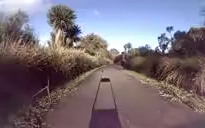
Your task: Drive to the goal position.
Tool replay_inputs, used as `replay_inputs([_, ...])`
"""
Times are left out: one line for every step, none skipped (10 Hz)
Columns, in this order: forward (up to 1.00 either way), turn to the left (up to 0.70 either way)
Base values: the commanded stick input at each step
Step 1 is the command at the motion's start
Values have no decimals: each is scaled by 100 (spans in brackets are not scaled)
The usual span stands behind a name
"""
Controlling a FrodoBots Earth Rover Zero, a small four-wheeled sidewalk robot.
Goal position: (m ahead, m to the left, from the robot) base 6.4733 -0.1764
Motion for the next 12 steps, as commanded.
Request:
replay_inputs([100,0])
replay_inputs([100,0])
replay_inputs([100,0])
replay_inputs([100,0])
replay_inputs([100,0])
replay_inputs([100,0])
replay_inputs([100,0])
replay_inputs([100,0])
replay_inputs([100,0])
replay_inputs([100,0])
replay_inputs([100,0])
replay_inputs([100,0])
